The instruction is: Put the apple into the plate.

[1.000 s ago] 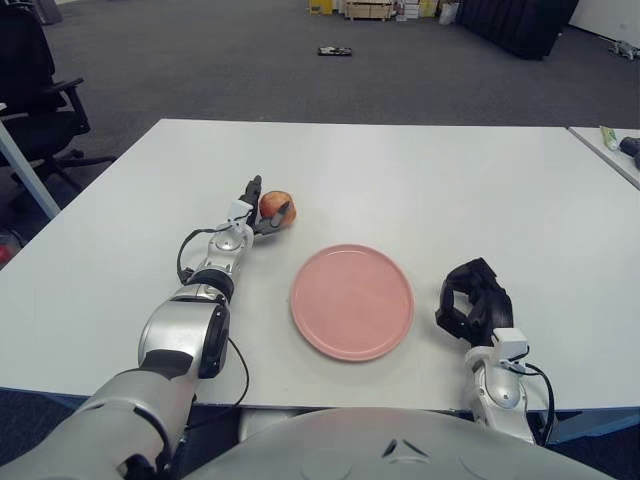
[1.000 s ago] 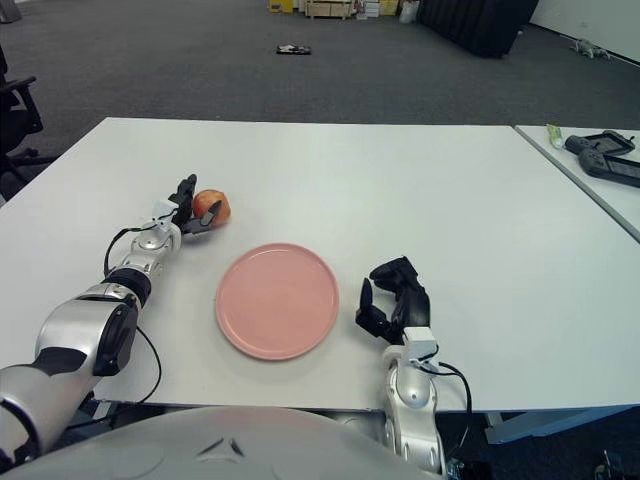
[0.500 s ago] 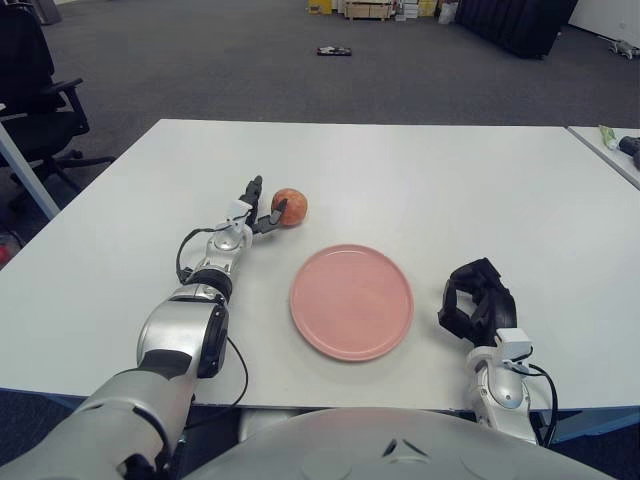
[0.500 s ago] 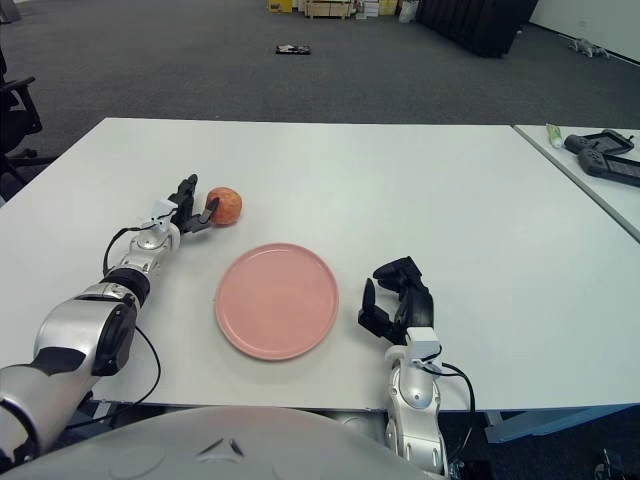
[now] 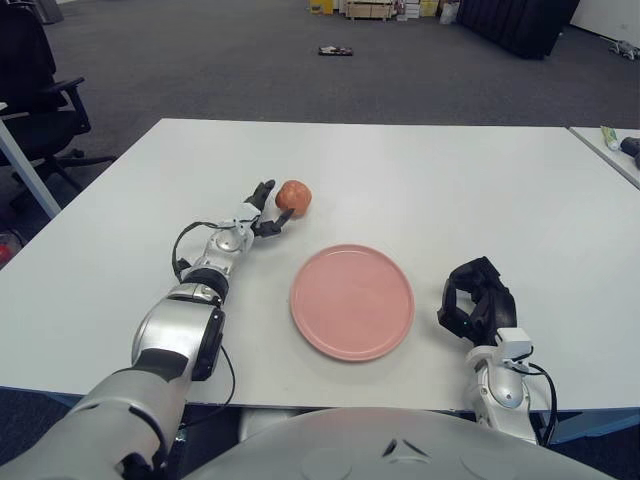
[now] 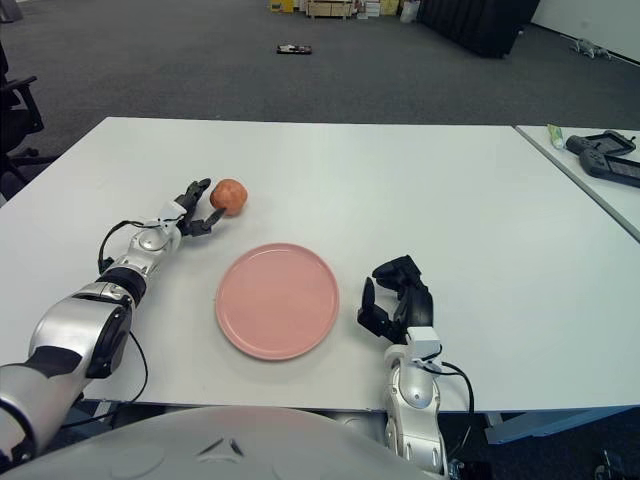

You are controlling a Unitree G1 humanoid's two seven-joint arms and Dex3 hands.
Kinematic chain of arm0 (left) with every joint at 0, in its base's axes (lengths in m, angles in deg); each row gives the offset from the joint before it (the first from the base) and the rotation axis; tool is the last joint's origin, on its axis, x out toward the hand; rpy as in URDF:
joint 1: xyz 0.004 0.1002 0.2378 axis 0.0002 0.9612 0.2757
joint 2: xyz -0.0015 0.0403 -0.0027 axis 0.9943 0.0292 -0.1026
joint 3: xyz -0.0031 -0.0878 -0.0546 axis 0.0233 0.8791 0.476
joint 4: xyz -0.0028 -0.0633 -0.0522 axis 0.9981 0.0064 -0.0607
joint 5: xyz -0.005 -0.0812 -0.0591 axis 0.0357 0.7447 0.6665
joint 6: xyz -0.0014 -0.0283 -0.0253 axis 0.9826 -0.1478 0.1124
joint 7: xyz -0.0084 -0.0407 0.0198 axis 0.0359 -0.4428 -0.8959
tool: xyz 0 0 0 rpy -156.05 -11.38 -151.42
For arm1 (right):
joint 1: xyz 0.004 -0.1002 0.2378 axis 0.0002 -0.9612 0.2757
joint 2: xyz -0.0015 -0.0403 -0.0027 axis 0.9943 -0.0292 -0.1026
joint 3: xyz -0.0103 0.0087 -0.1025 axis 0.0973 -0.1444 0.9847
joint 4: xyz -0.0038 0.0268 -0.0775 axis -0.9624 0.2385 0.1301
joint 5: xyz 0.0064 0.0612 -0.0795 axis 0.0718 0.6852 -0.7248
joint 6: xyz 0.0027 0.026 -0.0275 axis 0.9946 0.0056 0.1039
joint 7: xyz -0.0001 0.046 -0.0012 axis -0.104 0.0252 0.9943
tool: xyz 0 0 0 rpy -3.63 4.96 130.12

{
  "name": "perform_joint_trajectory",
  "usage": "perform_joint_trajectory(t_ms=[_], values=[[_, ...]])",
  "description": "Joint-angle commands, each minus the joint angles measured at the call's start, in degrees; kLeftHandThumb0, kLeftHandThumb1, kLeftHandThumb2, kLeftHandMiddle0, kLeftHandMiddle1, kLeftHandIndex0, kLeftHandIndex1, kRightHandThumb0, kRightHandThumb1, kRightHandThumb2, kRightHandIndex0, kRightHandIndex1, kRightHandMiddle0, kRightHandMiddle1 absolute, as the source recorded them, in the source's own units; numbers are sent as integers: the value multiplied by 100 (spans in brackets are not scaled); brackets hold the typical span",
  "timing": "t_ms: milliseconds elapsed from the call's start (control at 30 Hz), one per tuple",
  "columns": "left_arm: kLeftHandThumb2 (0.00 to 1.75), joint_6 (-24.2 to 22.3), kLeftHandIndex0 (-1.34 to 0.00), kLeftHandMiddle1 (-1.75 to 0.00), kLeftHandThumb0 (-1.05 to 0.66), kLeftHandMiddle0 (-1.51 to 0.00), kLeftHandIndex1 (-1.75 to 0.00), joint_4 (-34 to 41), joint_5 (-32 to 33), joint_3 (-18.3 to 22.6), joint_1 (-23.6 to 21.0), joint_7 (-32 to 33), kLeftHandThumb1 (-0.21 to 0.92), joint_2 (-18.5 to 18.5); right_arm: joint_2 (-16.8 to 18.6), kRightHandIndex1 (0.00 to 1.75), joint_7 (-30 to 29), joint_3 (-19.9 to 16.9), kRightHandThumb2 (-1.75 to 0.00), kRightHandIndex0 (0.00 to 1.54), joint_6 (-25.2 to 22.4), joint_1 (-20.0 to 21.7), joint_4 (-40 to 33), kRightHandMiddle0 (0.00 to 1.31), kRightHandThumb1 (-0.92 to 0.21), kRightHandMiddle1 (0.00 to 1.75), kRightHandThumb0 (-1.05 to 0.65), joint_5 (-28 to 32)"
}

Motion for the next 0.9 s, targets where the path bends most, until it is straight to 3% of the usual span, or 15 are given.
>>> perform_joint_trajectory(t_ms=[0, 267, 867], values=[[56, -118, 0, -40, -84, 0, -60, -39, -305, -299, -23, 125, 79, -69, 18, 175, -13, -15, -122, 112, -42, 114, -93, 55, -40, 175, -45, 40], [59, 21, 0, -54, -79, 0, -65, 49, -657, -696, -112, 333, 76, -103, 24, 175, 3, -22, -123, 113, -17, 139, -73, 55, -39, 175, -45, 68], [68, 63, 0, -41, -76, 0, -49, 217, -1004, -1209, -518, 179, 66, -154, 126, 175, -26, -70, -120, 114, -136, 158, -105, 53, -41, 175, -45, 155]])
